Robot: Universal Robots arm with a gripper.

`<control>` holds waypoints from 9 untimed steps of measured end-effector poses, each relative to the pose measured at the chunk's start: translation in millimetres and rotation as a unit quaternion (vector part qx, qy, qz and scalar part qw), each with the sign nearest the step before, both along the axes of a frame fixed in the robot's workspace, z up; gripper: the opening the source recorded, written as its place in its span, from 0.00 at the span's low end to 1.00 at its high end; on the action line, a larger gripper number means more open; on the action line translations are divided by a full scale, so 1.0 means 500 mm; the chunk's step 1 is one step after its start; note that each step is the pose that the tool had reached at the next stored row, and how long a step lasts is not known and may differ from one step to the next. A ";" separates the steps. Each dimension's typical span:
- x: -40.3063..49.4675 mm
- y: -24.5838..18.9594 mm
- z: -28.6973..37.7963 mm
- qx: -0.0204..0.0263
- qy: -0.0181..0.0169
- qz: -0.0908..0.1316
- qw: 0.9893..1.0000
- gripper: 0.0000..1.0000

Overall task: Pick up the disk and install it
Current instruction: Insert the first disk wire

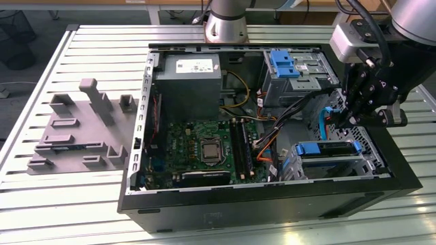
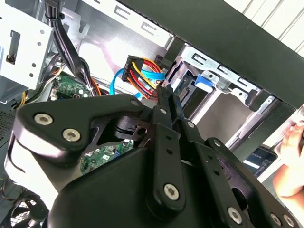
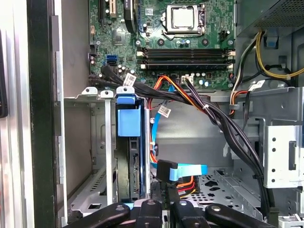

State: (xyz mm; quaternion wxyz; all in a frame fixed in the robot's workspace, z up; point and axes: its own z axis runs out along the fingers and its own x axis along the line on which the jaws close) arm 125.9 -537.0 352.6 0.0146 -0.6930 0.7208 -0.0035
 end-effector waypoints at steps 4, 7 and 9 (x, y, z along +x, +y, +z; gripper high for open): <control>0.000 0.0000 0.000 0.000 0.000 0.000 1.000 0.16; 0.000 -0.0001 0.001 0.000 0.000 0.000 1.000 0.24; 0.000 0.0000 0.001 0.000 0.000 0.000 1.000 0.24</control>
